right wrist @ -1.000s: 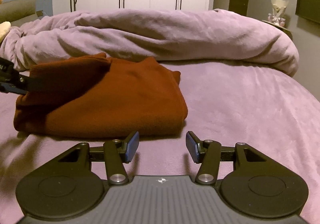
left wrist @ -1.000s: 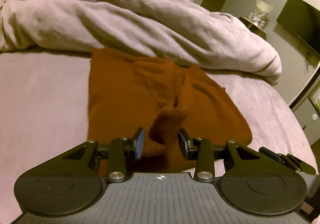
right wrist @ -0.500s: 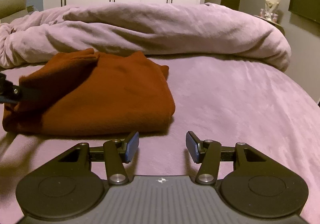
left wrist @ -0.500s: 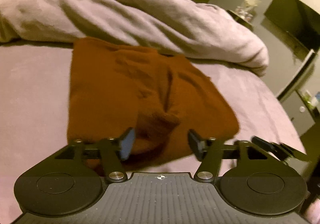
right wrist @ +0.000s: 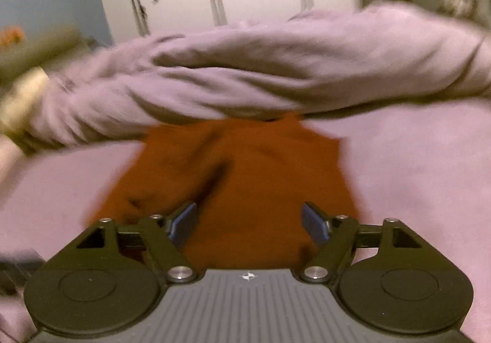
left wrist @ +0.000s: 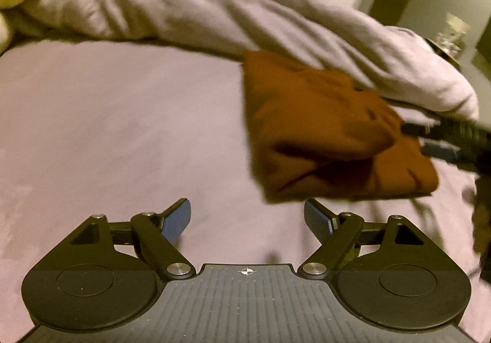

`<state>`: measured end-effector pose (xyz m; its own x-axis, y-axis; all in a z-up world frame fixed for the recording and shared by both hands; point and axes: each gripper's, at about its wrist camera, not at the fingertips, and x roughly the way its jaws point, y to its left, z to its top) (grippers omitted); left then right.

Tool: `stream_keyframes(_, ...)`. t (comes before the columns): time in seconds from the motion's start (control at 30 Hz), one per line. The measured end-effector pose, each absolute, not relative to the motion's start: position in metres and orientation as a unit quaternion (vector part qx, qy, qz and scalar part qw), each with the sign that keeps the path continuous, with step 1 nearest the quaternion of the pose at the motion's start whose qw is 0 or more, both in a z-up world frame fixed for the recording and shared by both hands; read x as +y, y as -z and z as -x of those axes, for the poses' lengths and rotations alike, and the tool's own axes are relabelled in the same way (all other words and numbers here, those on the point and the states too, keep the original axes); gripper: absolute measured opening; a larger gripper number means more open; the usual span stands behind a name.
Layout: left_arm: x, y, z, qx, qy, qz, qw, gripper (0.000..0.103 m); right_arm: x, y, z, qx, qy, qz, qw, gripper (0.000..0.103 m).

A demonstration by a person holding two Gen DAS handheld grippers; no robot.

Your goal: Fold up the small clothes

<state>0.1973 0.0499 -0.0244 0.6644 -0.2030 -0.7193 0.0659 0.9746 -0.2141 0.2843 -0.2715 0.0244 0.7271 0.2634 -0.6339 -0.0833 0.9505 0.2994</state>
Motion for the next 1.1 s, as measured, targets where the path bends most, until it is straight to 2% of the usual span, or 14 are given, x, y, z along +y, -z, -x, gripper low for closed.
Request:
stream_keyframes(0.07,0.056,0.027,-0.194,0.402,0.061,0.082,0.910,0.086,-0.266,-0.021,-0.308,0.374,-0.117,-0.159,0.906,0.076)
stream_keyframes(0.27,0.064,0.034,-0.192,0.408,0.041,0.083,0.908,0.087,-0.231,-0.003,-0.364,0.414,-0.142,-0.151,0.886,0.075)
stream_keyframes(0.3,0.064,0.035,-0.190,0.409,0.039,0.080,0.908,0.088,-0.225,0.000,-0.368,0.420,-0.145,-0.148,0.883,0.072)
stream_keyframes(0.37,0.063,0.036,-0.192,0.412,0.035,0.076,0.907,0.089,-0.212,0.006,-0.376,0.428,-0.140,-0.135,0.883,0.056)
stream_keyframes(0.43,0.061,0.039,-0.193,0.418,0.038,0.079,0.904,0.089,-0.205,0.008,-0.378,0.425,-0.151,-0.132,0.883,0.034)
stream_keyframes(0.5,0.058,0.039,-0.194,0.421,0.041,0.079,0.903,0.089,-0.201,0.008,-0.380,0.418,-0.156,-0.130,0.886,0.031)
stream_keyframes(0.6,0.046,0.038,-0.196,0.419,0.052,0.070,0.904,0.093,-0.193,0.009,-0.386,0.423,-0.149,-0.118,0.886,0.036)
stream_keyframes(0.67,0.038,0.037,-0.197,0.416,0.063,0.064,0.905,0.094,-0.191,0.008,-0.389,0.424,-0.153,-0.109,0.886,0.035)
stream_keyframes(0.73,0.027,0.035,-0.200,0.414,0.073,0.053,0.906,0.094,-0.188,0.003,-0.386,0.410,-0.166,-0.084,0.893,0.011)
stream_keyframes(0.97,-0.013,0.027,-0.218,0.394,0.100,0.018,0.914,0.094,-0.185,-0.044,-0.341,0.259,-0.152,0.099,0.949,0.010)
stream_keyframes(1.1,-0.031,0.032,-0.231,0.397,0.100,0.006,0.912,0.094,-0.208,-0.052,-0.327,0.216,-0.112,0.145,0.959,0.010)
